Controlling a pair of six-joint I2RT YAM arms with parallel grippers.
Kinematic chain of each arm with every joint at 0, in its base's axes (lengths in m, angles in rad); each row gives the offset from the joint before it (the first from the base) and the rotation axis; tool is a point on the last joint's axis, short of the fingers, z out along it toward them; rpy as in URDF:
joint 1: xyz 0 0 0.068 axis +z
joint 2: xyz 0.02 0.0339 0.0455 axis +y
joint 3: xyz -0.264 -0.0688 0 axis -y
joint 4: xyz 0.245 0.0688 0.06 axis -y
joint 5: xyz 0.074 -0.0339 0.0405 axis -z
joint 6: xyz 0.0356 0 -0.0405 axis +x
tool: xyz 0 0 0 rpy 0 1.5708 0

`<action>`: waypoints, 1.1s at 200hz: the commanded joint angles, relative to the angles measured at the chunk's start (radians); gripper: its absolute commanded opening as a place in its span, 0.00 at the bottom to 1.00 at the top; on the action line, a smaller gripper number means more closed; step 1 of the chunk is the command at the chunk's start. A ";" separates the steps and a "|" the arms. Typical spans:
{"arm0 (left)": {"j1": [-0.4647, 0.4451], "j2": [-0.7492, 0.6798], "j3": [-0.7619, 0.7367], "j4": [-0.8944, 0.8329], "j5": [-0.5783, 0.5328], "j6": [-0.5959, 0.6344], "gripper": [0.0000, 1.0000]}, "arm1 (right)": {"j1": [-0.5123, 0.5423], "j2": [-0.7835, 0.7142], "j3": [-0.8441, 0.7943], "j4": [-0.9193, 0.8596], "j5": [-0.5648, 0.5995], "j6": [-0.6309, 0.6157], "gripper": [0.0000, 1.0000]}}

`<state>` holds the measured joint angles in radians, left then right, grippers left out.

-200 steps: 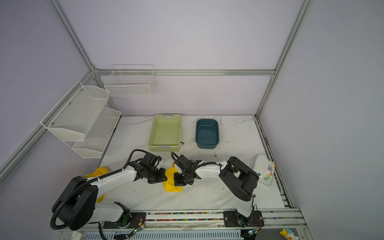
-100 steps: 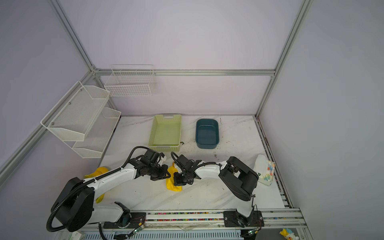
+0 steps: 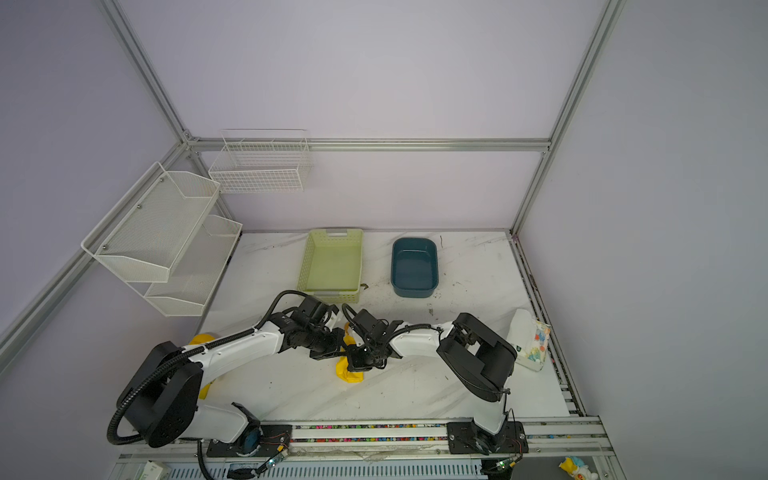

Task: Place the utensils on the paper napkin and roll it up

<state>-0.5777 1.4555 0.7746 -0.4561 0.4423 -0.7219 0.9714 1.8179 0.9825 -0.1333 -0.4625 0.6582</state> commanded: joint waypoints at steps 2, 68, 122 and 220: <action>-0.005 0.024 0.071 0.016 0.021 -0.002 0.04 | 0.006 -0.007 -0.031 0.009 -0.002 0.013 0.05; -0.005 0.060 0.062 -0.003 -0.012 0.008 0.03 | 0.006 -0.091 -0.049 -0.008 0.008 0.042 0.05; -0.005 0.060 0.072 -0.017 -0.023 0.013 0.03 | 0.006 -0.129 -0.140 0.087 -0.062 0.098 0.05; -0.005 0.050 0.077 -0.032 -0.033 0.010 0.03 | 0.021 -0.094 -0.150 0.179 -0.098 0.128 0.05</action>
<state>-0.5785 1.5146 0.7746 -0.4778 0.4149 -0.7193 0.9836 1.7206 0.8223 0.0208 -0.5484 0.7727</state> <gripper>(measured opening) 0.048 0.056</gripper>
